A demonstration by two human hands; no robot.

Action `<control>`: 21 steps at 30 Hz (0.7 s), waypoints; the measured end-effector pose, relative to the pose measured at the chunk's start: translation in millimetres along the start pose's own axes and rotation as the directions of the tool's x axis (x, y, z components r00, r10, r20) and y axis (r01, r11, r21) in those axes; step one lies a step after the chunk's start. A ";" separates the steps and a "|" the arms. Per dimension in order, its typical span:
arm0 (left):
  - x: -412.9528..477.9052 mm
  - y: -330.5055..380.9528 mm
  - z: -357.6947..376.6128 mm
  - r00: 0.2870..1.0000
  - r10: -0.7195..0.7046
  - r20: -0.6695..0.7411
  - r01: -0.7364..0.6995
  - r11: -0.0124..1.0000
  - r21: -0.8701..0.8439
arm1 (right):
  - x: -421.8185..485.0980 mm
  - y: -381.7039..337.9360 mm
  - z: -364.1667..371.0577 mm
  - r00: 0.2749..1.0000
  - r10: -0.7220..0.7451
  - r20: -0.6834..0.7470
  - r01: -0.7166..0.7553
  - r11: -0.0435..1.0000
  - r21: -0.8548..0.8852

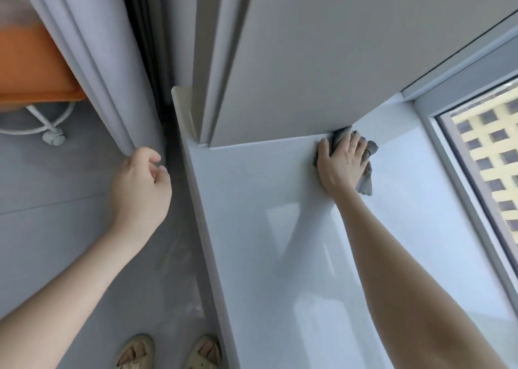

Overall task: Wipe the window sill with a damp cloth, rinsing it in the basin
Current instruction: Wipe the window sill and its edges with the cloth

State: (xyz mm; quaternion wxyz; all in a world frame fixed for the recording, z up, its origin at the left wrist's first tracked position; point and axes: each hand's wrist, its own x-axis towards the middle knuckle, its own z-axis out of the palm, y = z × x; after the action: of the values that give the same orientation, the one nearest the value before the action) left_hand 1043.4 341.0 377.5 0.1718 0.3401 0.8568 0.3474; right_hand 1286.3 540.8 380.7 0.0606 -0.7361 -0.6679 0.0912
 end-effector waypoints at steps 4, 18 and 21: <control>4.8 -10.7 -2.7 0.999 -0.036 -0.020 0.036 0.999 -0.003 | -79.7 -49.7 25.0 0.967 -0.253 0.005 0.253 0.967 -0.001; 19.0 -25.2 -37.5 1.000 0.020 -0.014 -0.019 0.999 0.035 | -176.4 -60.2 20.0 0.700 -0.703 0.130 0.709 0.705 -0.005; 24.1 -30.0 -41.8 0.999 0.036 -0.026 -0.036 0.999 0.027 | -191.8 -65.0 16.3 0.406 -0.889 0.213 0.905 0.423 0.043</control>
State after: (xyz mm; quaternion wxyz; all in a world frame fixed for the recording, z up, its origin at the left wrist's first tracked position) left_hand 990.2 322.1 384.0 0.1496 0.3530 0.8573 0.3437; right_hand 1202.2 356.1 388.8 0.0025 -0.2518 -0.9633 0.0926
